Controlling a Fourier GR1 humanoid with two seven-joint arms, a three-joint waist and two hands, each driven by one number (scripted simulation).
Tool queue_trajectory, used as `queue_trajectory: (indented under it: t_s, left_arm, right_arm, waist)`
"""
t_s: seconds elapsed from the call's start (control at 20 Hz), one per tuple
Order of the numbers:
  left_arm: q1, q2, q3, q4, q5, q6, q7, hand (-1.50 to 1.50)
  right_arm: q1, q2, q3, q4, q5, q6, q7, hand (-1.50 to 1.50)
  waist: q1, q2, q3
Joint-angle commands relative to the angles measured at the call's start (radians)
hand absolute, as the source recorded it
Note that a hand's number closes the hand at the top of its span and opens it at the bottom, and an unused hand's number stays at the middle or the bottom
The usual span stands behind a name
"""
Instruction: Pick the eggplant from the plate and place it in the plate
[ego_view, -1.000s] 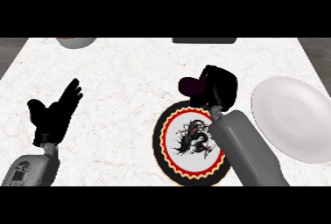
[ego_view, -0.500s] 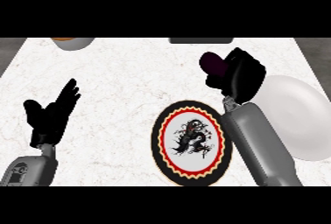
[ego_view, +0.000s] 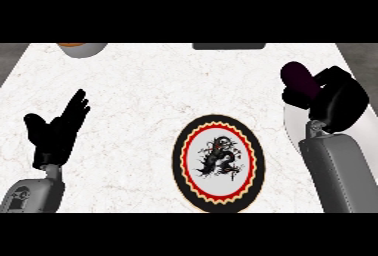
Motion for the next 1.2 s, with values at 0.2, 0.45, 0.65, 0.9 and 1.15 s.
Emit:
queue_trajectory:
  t_s: [0.2, 0.45, 0.65, 0.9, 1.15]
  left_arm:
    - [0.008, -0.038, -0.006, 0.039, -0.034, 0.002, -0.046, 0.0]
    - [0.019, -0.011, 0.018, 0.018, -0.002, -0.044, -0.04, 0.0]
    - [0.042, -0.017, 0.006, -0.012, -0.019, -0.032, -0.038, 0.0]
    - [0.005, -0.031, 0.009, -0.041, -0.03, -0.014, 0.04, 0.0]
    - [-0.007, -0.029, 0.015, 0.021, -0.05, -0.004, -0.009, 0.0]
  right_arm:
    - [0.101, -0.107, -0.133, 0.103, -0.158, -0.048, -0.171, 1.5]
    - [0.095, -0.127, -0.172, 0.207, -0.318, 0.045, -0.279, 1.5]
    - [0.126, -0.16, -0.273, 0.241, -0.561, 0.103, -0.438, -1.5]
    - [0.168, -0.171, -0.279, 0.26, -0.572, 0.013, -0.639, -1.5]
    - [0.178, -0.116, -0.283, 0.098, -0.676, -0.096, -0.844, -1.5]
  waist:
    - [0.008, 0.002, 0.0]
    - [0.012, 0.003, 0.0]
    - [0.012, 0.002, 0.001]
    - [0.008, 0.002, 0.0]
    - [-0.009, 0.0, 0.0]
